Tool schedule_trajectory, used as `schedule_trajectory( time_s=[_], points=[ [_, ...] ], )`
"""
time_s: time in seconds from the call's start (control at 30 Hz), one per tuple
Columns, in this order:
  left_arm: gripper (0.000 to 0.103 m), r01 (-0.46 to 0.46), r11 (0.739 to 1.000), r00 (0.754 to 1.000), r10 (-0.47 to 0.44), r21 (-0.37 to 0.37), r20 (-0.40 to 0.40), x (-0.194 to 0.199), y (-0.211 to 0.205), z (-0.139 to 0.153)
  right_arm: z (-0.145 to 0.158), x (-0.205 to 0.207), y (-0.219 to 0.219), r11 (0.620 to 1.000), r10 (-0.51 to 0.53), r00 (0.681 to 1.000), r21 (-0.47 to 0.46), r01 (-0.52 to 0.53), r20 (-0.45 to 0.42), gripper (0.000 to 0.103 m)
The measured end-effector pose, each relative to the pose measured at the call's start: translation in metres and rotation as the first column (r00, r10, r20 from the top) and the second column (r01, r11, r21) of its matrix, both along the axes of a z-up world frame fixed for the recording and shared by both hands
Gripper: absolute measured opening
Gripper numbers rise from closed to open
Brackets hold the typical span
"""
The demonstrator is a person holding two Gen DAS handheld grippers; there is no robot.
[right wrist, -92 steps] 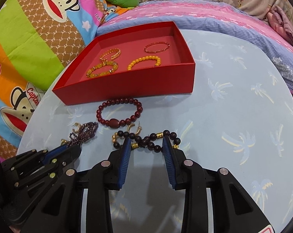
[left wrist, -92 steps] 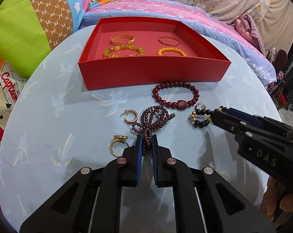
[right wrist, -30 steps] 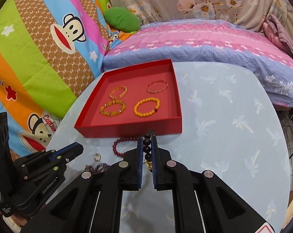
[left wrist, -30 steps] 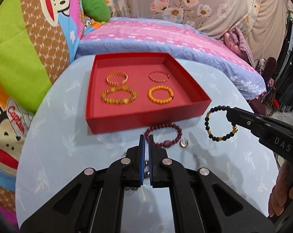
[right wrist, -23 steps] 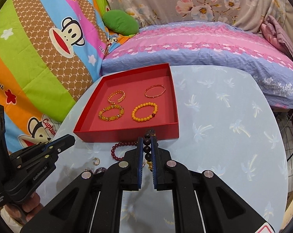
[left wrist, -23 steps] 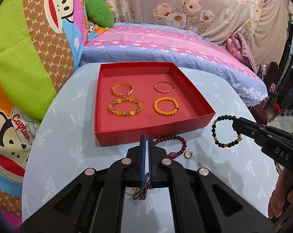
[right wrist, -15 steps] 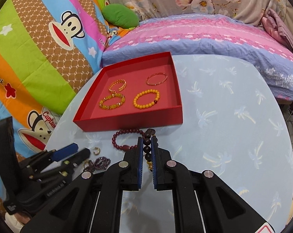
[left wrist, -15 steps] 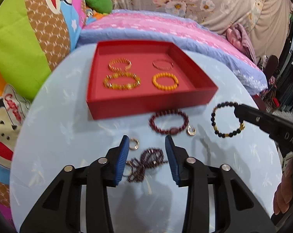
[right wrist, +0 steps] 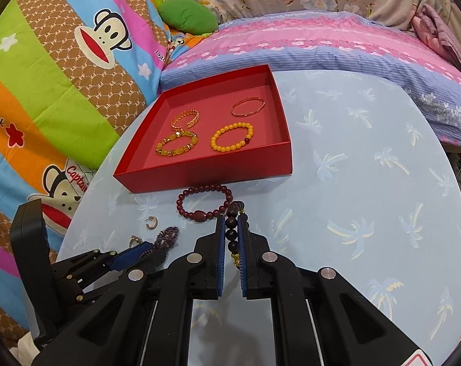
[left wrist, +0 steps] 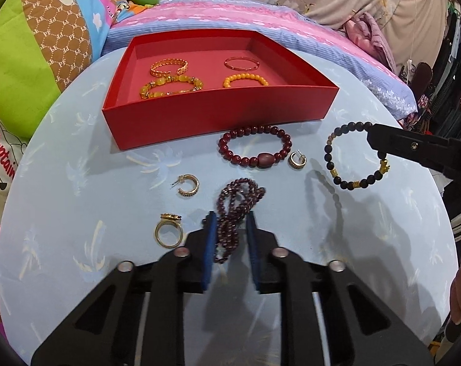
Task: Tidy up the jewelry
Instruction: 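Lift the black bead bracelet with the right tool while the left regrips the dark red strands, then release the dark red strands into the box with the left tool while the right releases the black bracelet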
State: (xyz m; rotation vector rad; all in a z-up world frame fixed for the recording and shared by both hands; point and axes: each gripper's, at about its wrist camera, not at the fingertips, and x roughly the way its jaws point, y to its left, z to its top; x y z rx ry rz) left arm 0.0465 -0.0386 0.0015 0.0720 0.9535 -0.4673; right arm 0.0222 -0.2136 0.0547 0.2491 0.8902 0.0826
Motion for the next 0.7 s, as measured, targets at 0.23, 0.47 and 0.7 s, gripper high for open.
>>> schedule_trajectory(
  time_s=[0.23,0.47,0.7],
  points=[
    [0.006,-0.009,1.0,1.0,0.009,-0.002,0.003,0.0,-0.002,0.008,0.002,0.0,-0.001,1.0,-0.003,1.0,-0.001,0.003,0.007,0.008],
    [0.006,-0.002,0.999,0.999,0.004,-0.047,0.041,0.013,-0.001,0.042,0.016,0.012,-0.002,1.0,0.008,0.999,-0.004,-0.008,0.038,0.008],
    [0.006,-0.008,0.996,0.993,0.018,-0.087,0.114,0.044,0.0,0.082,0.036,0.042,-0.002,0.999,0.031,0.996,-0.02,-0.029,0.084,0.008]
  ],
)
